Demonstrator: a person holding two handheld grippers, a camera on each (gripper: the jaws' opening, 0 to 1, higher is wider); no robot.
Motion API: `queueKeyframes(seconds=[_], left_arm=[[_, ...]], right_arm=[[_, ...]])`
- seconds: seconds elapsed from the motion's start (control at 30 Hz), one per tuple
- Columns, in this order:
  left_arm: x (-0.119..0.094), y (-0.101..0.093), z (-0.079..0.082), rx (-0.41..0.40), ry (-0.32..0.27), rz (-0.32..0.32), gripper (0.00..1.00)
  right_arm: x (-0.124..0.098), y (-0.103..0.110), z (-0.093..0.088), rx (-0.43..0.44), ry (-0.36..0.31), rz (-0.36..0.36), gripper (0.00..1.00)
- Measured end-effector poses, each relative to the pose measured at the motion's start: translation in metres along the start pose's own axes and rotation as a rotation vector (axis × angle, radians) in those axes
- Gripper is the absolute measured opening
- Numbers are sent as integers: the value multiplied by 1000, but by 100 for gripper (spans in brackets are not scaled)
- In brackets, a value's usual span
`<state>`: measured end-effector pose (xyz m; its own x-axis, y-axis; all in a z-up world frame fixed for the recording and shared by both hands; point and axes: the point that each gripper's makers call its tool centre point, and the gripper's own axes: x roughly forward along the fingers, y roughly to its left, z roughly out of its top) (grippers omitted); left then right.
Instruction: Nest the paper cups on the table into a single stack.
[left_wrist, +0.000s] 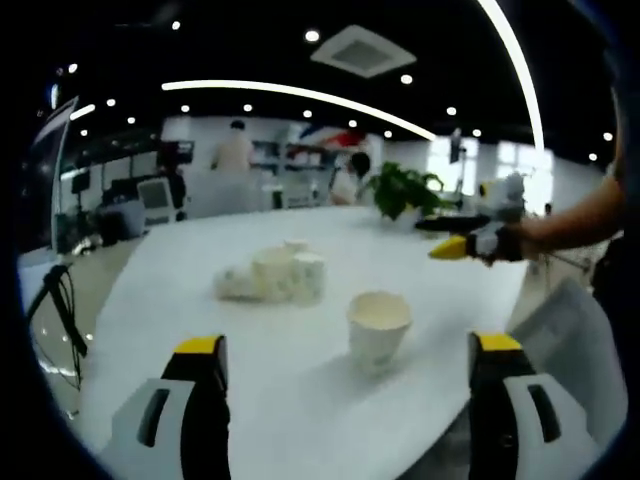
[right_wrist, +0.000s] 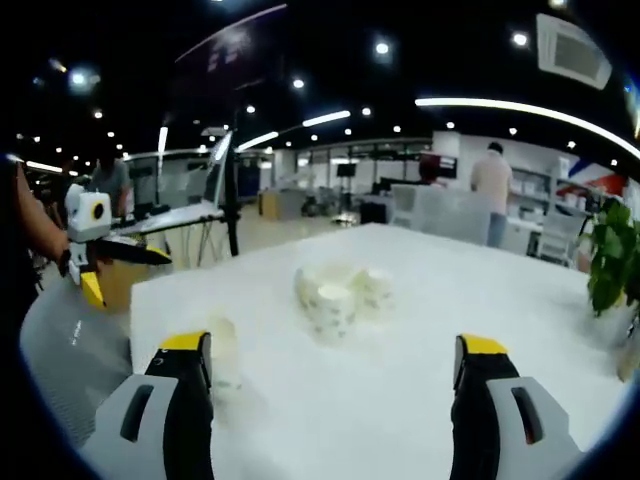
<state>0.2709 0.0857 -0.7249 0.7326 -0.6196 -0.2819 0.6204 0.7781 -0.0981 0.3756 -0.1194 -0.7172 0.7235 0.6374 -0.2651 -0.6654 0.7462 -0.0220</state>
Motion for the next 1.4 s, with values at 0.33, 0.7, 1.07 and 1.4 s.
queueKeyframes(seconds=[0.33, 0.7, 1.07, 1.4], left_arm=[[2, -6, -9, 0, 79, -4, 99], [0, -3, -10, -6, 81, 5, 99], [0, -1, -14, -5, 94, 2, 99], [0, -1, -17, -4, 104, 1, 99]], right_arm=[[34, -3, 1, 0, 16, 35, 98], [69, 0, 2, -11, 25, 66, 97], [100, -1, 0, -10, 31, 81, 95], [127, -3, -1, -20, 28, 101, 94]])
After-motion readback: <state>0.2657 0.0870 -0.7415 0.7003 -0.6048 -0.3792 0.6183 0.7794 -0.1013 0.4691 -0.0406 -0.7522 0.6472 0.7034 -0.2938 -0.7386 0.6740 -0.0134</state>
